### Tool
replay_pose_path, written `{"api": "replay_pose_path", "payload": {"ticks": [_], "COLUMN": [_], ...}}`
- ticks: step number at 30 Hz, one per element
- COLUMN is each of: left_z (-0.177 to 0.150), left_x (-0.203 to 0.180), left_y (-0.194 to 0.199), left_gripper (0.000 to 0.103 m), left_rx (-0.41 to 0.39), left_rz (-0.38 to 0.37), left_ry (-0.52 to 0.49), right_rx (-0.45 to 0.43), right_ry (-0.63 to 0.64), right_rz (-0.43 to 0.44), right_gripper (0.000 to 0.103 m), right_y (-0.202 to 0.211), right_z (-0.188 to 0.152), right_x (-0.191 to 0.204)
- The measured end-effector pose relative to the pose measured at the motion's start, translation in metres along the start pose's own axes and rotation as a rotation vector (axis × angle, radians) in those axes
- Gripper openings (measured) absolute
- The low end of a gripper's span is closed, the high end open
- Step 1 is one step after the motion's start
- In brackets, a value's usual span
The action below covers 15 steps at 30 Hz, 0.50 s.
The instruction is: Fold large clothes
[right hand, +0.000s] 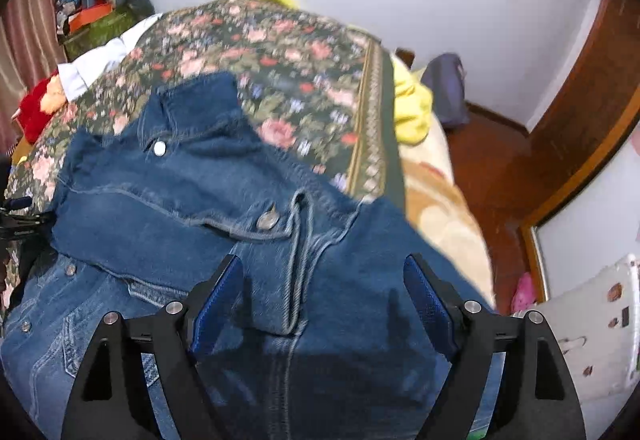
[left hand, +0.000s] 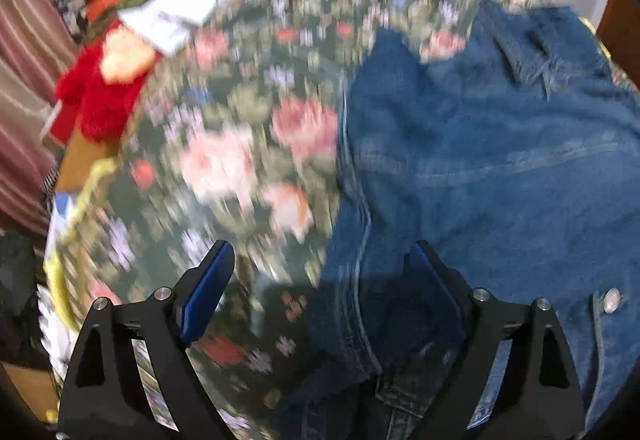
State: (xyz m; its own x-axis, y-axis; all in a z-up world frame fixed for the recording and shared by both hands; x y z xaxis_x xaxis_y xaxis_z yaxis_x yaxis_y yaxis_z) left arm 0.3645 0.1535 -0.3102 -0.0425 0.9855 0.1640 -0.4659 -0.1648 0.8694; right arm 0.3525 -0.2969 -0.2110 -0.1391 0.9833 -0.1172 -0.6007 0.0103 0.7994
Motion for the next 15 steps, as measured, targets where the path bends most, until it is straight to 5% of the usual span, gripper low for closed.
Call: {"api": "replay_pose_path", "payload": {"ticks": [9,15], "left_z": [0.076,0.086], "left_x": [0.001,0.009], "left_y": [-0.032,-0.090], "left_gripper": [0.090,0.096], "left_rx": [-0.014,0.071], "left_rz": [0.049,0.052], "left_ry": [-0.017,0.064], "right_rx": [-0.045,0.074], "right_ry": [-0.005,0.066], "right_rz": [0.083,0.022], "right_gripper": [0.082,0.083], "right_y": [-0.012,-0.068], "right_z": [0.044,0.030], "right_x": [0.029,0.045]}}
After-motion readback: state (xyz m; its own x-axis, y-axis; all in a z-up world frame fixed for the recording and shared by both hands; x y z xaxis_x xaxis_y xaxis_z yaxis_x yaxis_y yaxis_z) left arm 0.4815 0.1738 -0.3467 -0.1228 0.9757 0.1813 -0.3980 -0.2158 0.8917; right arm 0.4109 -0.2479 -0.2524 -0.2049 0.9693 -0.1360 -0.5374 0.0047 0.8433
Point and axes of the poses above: each gripper's, at about its wrist camera, not at the fingertips, and y roughly against the way its jaws point, x to its left, z to its top, the point moved 7 cm from there along -y, roughly the way its jaws point, and after that the axes turned 1 degree about -y, right-handed, at the moved point
